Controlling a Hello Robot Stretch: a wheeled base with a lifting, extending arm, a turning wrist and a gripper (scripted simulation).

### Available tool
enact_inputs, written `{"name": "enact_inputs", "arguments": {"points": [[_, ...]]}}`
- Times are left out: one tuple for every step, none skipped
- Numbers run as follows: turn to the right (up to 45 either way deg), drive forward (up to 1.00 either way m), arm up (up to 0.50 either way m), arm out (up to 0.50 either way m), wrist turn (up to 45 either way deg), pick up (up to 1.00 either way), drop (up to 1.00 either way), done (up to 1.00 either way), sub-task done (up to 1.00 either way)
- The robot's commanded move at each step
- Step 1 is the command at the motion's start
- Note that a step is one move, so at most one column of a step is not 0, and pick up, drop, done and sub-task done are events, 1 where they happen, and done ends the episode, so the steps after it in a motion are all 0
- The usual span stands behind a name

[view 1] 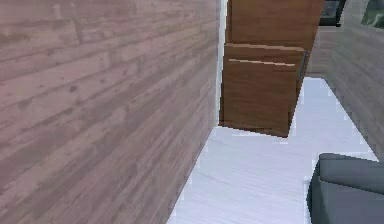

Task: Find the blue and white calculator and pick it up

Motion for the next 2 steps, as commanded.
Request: {"name": "enact_inputs", "arguments": {"points": [[0.0, 0.0, 0.0, 0.0, 15.0, 0.0, 0.0, 0.0, 0.0], [0.0, 0.0, -0.3, 0.0, 0.0, 0.0, 0.0, 0.0, 0.0]]}}
